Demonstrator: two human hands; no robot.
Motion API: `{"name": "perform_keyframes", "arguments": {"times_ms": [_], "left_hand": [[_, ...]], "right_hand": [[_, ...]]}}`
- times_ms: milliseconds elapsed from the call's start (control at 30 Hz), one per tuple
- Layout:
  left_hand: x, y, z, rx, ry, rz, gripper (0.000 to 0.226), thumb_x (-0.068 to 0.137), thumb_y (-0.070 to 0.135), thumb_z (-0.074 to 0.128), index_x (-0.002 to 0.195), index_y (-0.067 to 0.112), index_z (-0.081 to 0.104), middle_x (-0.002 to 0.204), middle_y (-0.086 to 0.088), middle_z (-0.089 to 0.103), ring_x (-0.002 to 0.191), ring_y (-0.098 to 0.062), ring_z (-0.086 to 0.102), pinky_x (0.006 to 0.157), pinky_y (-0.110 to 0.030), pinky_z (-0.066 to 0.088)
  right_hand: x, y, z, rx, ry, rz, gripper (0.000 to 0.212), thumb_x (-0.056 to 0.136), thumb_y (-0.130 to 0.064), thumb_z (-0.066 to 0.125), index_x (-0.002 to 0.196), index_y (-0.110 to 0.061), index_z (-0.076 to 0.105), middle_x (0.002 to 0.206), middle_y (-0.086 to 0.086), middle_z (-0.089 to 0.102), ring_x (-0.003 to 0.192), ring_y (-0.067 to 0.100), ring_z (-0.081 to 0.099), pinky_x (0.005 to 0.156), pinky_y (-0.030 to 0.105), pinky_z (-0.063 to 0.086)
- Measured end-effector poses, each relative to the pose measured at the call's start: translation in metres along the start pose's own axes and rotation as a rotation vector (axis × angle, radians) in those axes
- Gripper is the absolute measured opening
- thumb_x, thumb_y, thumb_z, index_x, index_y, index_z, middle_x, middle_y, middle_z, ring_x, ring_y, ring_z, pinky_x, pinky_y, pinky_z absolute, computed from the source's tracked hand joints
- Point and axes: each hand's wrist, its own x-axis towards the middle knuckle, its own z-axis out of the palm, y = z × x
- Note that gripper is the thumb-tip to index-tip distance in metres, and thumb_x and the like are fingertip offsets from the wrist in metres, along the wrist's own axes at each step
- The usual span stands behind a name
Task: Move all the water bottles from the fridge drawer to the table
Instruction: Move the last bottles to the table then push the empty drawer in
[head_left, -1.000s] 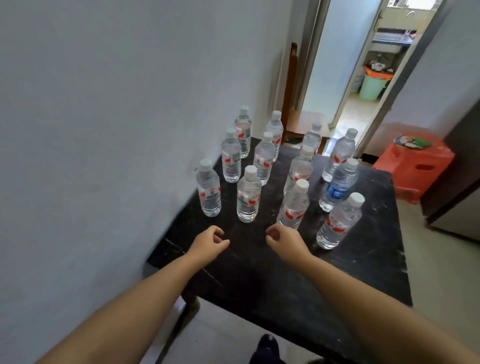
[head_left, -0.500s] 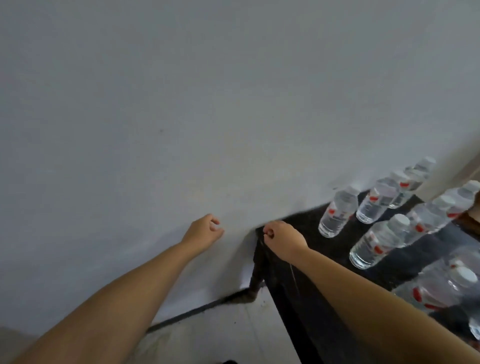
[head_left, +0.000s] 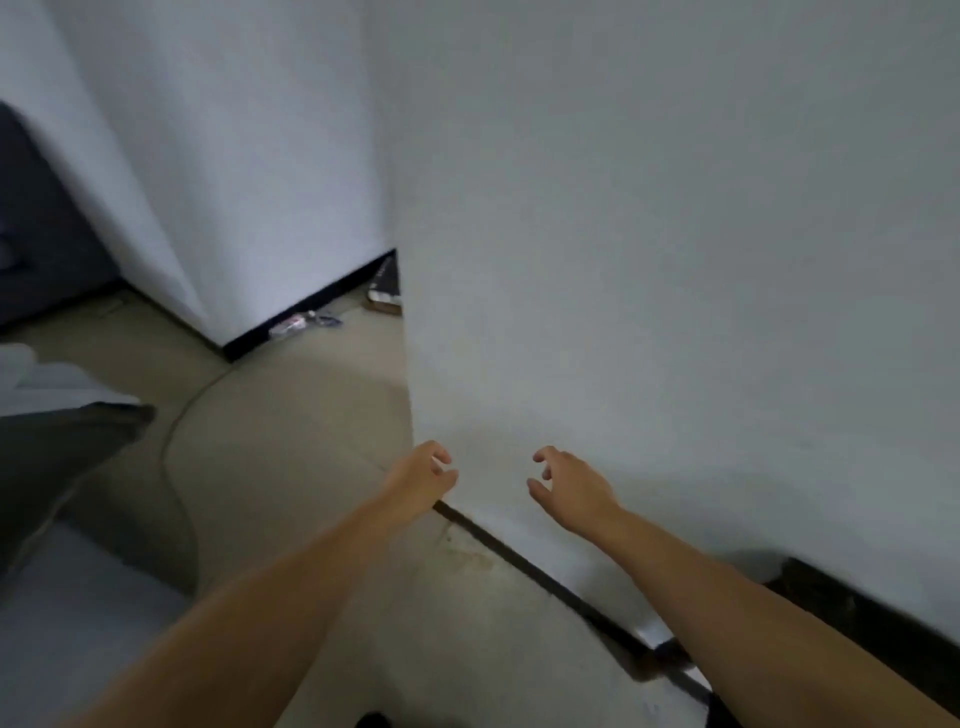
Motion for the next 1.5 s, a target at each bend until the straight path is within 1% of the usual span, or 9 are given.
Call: {"name": "perform_keyframes", "arguments": {"times_ms": [67, 133, 233, 333, 600, 733, 967, 1233, 1500], "left_hand": [[-0.02, -0.029, -0.038, -0.051, 0.122, -0.043, 0.019, 0.083, 0.005, 0.061, 0.073, 0.017, 0.049, 0.066, 0.004, 0.048, 0.074, -0.017, 0.05, 0.06, -0.027, 0.041], [-0.045, -0.057, -0.075, -0.108, 0.23, -0.117, 0.008, 0.086, 0.007, 0.058, 0.087, 0.014, 0.056, 0.076, 0.002, 0.052, 0.078, -0.016, 0.051, 0.061, -0.022, 0.038], [-0.085, -0.103, -0.123, -0.088, 0.341, -0.227, 0.02, 0.089, 0.015, 0.056, 0.108, 0.01, 0.061, 0.092, -0.001, 0.057, 0.086, -0.015, 0.053, 0.076, -0.023, 0.043], [-0.139, -0.161, -0.168, -0.104, 0.436, -0.331, 0.023, 0.087, 0.017, 0.059, 0.108, 0.008, 0.063, 0.094, -0.009, 0.064, 0.084, -0.019, 0.057, 0.073, -0.022, 0.043], [-0.287, -0.284, -0.266, -0.177, 0.732, -0.572, 0.018, 0.089, 0.022, 0.063, 0.104, 0.014, 0.06, 0.087, -0.002, 0.06, 0.08, -0.016, 0.056, 0.07, -0.026, 0.045], [-0.352, -0.323, -0.273, -0.218, 0.848, -0.7, 0.017, 0.088, 0.019, 0.062, 0.103, 0.011, 0.061, 0.086, -0.004, 0.06, 0.083, -0.02, 0.057, 0.076, -0.033, 0.048], [-0.467, -0.371, -0.256, -0.341, 1.085, -0.995, 0.028, 0.088, 0.019, 0.062, 0.111, 0.004, 0.062, 0.11, -0.014, 0.066, 0.102, -0.028, 0.062, 0.083, -0.029, 0.047], [-0.561, -0.388, -0.261, -0.413, 1.361, -1.27, 0.029, 0.088, 0.026, 0.06, 0.112, 0.009, 0.06, 0.108, -0.009, 0.065, 0.095, -0.021, 0.06, 0.081, -0.027, 0.046], [-0.609, -0.367, -0.215, -0.569, 1.591, -1.482, 0.027, 0.089, 0.028, 0.06, 0.113, 0.014, 0.057, 0.107, -0.004, 0.063, 0.098, -0.018, 0.06, 0.085, -0.031, 0.049]], "right_hand": [[0.013, -0.054, 0.012, -0.029, -0.034, -0.13, 0.044, 0.096, -0.039, 0.047, 0.135, -0.019, 0.043, 0.126, 0.004, 0.056, 0.108, 0.021, 0.058, 0.086, 0.035, 0.049], [0.022, -0.11, 0.026, -0.057, -0.07, -0.252, 0.044, 0.096, -0.037, 0.047, 0.135, -0.018, 0.044, 0.127, 0.005, 0.055, 0.11, 0.023, 0.057, 0.088, 0.036, 0.048], [0.03, -0.189, 0.048, -0.093, -0.107, -0.394, 0.045, 0.095, -0.033, 0.048, 0.136, -0.016, 0.045, 0.128, 0.009, 0.056, 0.113, 0.026, 0.056, 0.09, 0.036, 0.046], [0.021, -0.272, 0.082, -0.094, -0.167, -0.513, 0.043, 0.094, -0.031, 0.05, 0.134, -0.015, 0.047, 0.123, 0.01, 0.06, 0.11, 0.028, 0.057, 0.088, 0.034, 0.046], [-0.046, -0.465, 0.176, -0.116, -0.327, -0.904, 0.039, 0.096, -0.031, 0.052, 0.131, -0.013, 0.049, 0.123, 0.01, 0.056, 0.109, 0.026, 0.057, 0.09, 0.036, 0.047], [-0.087, -0.533, 0.212, -0.186, -0.412, -1.092, 0.037, 0.096, -0.032, 0.051, 0.131, -0.019, 0.049, 0.12, 0.004, 0.056, 0.107, 0.022, 0.058, 0.087, 0.037, 0.051], [-0.161, -0.635, 0.279, -0.397, -0.603, -1.437, 0.037, 0.097, -0.025, 0.045, 0.132, -0.012, 0.048, 0.127, 0.011, 0.056, 0.115, 0.028, 0.055, 0.089, 0.031, 0.043], [-0.255, -0.746, 0.342, -0.461, -0.761, -1.866, 0.04, 0.096, -0.028, 0.047, 0.134, -0.016, 0.046, 0.122, 0.008, 0.06, 0.108, 0.027, 0.058, 0.09, 0.034, 0.048], [-0.359, -0.769, 0.392, -0.586, -0.921, -2.187, 0.037, 0.095, -0.027, 0.048, 0.13, -0.018, 0.048, 0.12, 0.006, 0.058, 0.107, 0.024, 0.057, 0.088, 0.037, 0.049]]}}
